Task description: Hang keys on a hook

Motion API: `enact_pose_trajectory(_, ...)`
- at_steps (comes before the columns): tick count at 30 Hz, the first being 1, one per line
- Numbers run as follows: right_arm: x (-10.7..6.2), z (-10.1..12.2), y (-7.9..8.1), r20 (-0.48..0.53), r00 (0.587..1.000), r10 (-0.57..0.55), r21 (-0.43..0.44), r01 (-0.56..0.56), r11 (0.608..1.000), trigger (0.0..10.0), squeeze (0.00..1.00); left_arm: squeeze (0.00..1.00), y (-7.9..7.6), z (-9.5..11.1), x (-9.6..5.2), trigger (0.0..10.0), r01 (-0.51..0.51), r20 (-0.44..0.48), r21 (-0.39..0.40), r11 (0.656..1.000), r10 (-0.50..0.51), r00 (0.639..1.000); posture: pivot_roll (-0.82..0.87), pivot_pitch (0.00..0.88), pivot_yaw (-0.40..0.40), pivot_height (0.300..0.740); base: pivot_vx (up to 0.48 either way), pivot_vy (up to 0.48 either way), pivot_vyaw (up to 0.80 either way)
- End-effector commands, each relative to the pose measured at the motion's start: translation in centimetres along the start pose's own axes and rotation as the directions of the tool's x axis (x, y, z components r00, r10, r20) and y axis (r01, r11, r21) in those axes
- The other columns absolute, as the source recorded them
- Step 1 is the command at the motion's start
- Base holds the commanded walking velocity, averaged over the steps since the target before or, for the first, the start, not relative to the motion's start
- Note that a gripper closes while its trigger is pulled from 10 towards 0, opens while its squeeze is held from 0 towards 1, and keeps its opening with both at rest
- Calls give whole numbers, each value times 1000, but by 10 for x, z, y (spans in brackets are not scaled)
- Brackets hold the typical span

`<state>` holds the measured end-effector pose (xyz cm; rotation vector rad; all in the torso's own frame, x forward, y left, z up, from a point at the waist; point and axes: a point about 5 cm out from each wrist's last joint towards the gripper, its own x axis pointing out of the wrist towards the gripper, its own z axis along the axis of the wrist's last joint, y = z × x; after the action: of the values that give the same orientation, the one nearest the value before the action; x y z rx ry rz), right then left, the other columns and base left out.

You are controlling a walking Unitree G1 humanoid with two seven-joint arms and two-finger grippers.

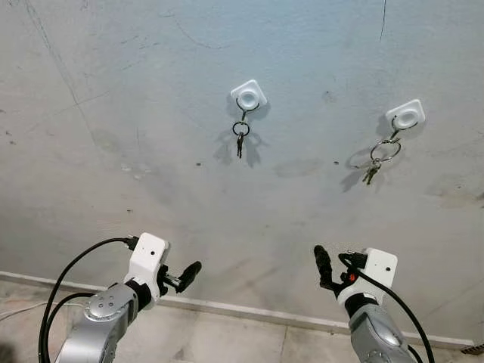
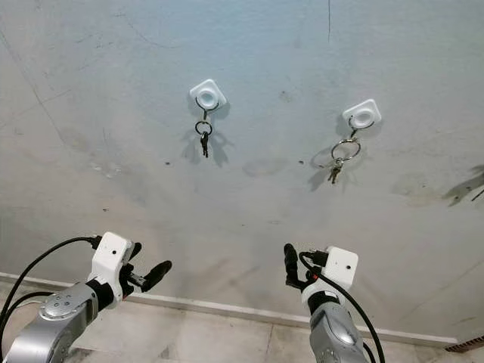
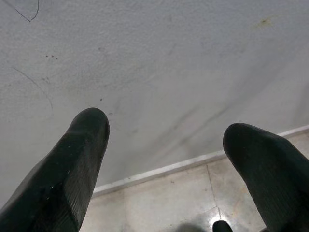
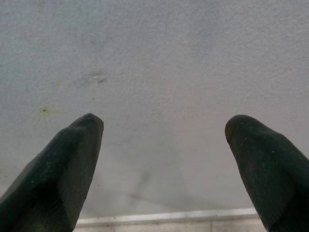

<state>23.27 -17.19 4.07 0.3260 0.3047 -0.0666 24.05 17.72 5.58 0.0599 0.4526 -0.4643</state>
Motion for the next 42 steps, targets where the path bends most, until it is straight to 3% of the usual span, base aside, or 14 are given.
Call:
enact_pose_trajectory(1,0,4,-1,9,1000,-2,8,2,1000,10000,0,0,1,1,-3,10000,-4,0,5,1000,4,1000,186,72,-23,740,-244,0,0)
enact_pose_trajectory(42,6,9,-7,-1,1000,-3,-1,3,1000,10000,0,0,-4,4,6,10000,8,12,-27,1000,-7,1000,168,65,-41,740,-245,0,0)
